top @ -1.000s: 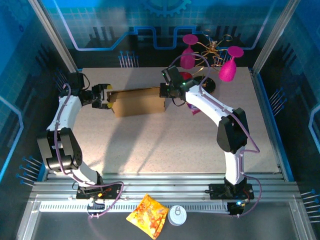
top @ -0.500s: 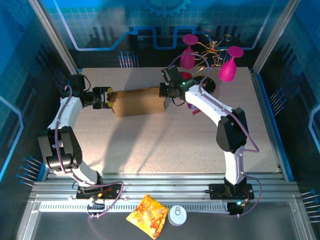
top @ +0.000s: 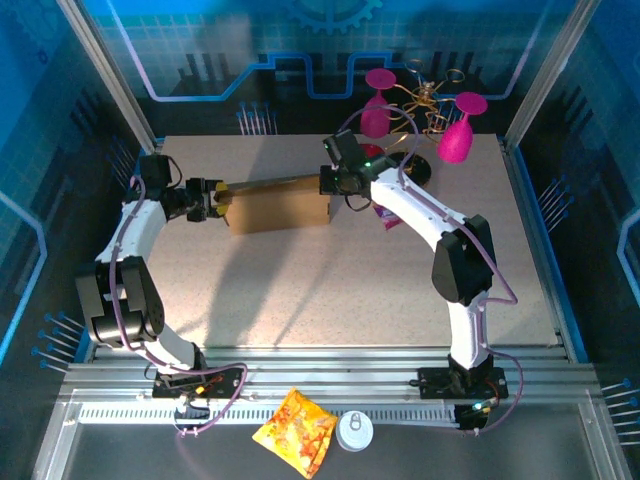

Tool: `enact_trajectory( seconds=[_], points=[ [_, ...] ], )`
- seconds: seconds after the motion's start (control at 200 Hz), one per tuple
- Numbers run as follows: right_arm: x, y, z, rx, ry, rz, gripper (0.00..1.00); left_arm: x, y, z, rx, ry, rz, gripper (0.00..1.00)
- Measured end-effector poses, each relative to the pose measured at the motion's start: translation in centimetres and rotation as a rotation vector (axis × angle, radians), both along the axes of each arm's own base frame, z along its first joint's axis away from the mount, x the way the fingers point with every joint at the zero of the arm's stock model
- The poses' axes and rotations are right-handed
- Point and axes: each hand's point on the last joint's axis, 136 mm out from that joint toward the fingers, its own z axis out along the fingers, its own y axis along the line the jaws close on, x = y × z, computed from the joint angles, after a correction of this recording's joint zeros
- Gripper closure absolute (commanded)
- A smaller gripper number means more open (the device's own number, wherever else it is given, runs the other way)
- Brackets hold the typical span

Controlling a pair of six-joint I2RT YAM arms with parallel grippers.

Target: Fold the paper box

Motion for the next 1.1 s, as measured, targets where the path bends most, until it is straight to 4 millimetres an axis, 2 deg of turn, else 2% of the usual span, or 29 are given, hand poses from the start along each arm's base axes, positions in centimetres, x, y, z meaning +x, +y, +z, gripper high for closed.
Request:
enact_trajectory(
  seconds=[0.24,0.41,0.495,0.63,0.8,0.941,1.101],
  points=[
    [-1.1,-0.7,-0.2,-0.007,0.078,0.017,0.59,-0.1,0.1,-0.2,0.004,-0.004,0.004,0.6],
    [-1.9,-0.8,0.0,0.046,0.148,0.032,0.48,0.0,0.3,-0.3,0.013,-0.011,0.012,0.61],
    [-2.4,0.2,0.8,0.112,0.176,0.069,0.43,-0.1,0.2,-0.5,0.012,-0.005,0.012,0.63],
    [-3.2,2.3,2.3,0.229,0.207,0.123,0.38,-0.2,0.1,-0.7,0.01,0.002,0.01,0.64],
    [-3.7,2.9,3.4,0.379,0.259,0.103,0.34,-0.2,0.1,-0.7,0.01,0.003,0.01,0.65],
    [-3.5,1.3,3.1,0.532,0.32,0.001,0.34,-0.2,0.1,-0.8,0.009,0.003,0.01,0.66],
    [-1.6,-1.3,1.9,0.647,0.377,-0.122,0.35,-0.2,0.1,-0.8,0.009,0.004,0.01,0.67]
  ],
)
